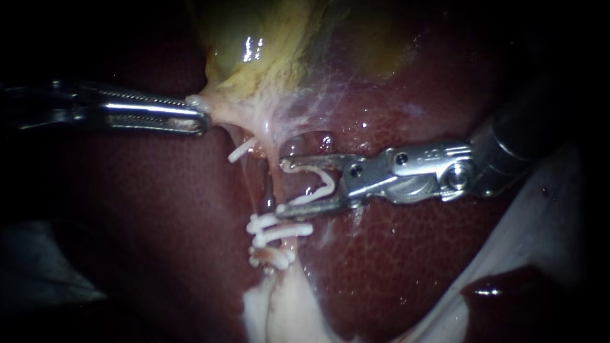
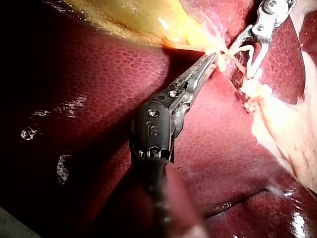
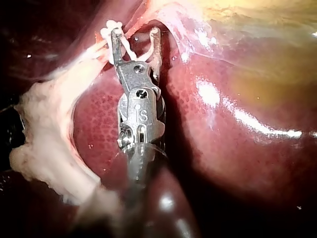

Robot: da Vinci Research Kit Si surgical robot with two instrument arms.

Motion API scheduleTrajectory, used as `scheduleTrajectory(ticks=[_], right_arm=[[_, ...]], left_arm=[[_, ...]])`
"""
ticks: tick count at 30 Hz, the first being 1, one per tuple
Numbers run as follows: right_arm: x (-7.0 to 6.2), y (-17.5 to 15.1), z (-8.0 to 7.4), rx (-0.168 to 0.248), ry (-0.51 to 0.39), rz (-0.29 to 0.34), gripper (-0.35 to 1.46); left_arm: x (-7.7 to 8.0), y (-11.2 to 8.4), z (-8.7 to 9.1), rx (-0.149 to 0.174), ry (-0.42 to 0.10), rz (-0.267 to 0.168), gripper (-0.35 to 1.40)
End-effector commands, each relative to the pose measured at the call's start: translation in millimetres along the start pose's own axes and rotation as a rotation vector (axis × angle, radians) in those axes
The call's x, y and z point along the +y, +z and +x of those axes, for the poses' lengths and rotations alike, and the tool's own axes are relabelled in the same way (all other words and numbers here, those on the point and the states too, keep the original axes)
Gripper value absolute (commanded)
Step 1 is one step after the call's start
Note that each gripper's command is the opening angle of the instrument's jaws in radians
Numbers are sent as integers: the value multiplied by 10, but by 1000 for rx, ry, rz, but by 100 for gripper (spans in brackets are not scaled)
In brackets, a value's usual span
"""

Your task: Clipping third clip right tube

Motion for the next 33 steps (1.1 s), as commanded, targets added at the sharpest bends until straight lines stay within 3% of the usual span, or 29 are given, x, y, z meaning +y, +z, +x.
scheduleTrajectory(ticks=[1, 9, 18, 22, 27, 33], right_arm=[[1, 3, 1, 18, 11, 9, 50], [8, 16, 12, 157, 125, 101, 50], [-3, 2, 43, 273, 201, 209, 49], [-7, -3, 54, 282, 213, 231, 47], [-7, -5, 57, 281, 232, 232, 38], [-9, -11, 58, 279, 257, 237, 1]], left_arm=[[0, 0, 0, 0, 0, 0, -35], [0, 0, 0, 0, 0, 0, -35], [0, 0, 0, 0, 0, 0, -35], [0, 0, 0, 0, 0, 0, -35], [0, 1, 0, 0, 0, 0, -35], [0, 1, 0, 0, 0, 1, -35]])
